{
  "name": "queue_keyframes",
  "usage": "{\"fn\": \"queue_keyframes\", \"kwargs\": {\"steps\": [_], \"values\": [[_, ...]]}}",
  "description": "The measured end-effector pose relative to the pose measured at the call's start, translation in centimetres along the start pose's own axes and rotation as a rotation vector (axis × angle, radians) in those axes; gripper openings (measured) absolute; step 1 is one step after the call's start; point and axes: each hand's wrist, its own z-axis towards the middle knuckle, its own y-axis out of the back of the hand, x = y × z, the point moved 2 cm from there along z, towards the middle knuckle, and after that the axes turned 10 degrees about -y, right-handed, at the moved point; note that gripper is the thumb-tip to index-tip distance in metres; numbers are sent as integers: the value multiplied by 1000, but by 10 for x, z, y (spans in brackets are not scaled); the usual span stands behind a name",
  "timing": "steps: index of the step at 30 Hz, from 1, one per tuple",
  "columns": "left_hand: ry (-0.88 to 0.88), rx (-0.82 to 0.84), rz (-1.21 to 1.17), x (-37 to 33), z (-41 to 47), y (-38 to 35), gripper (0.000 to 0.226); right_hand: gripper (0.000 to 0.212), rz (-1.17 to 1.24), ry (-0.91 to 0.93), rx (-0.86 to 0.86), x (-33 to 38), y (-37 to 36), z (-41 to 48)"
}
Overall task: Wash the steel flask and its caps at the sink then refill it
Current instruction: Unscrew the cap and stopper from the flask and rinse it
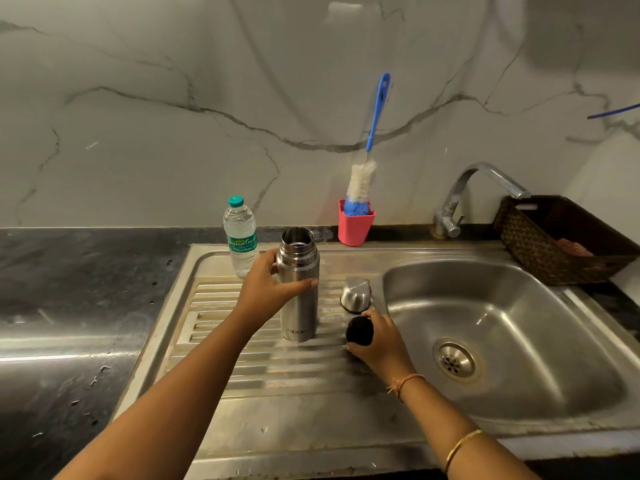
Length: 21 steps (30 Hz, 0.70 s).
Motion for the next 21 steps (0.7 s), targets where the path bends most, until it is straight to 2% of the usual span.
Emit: {"fn": "queue_keyframes", "kwargs": {"steps": [5,8,13,16,21], "values": [[-13,-24,-10,-5,-3,1,55,74,13,10,-7,0,2,-4],[-29,-54,4,-8,-5,2,53,79,35,59,-88,3,10,-9],[-48,-127,34,-7,-21,4,55,72,228,262,-148,22,23,-25],[-66,-190,107,-8,-35,7,57,74,332,366,-74,41,26,-39],[-59,-277,176,-13,-58,2,58,92,360,425,113,65,17,-57]]}}
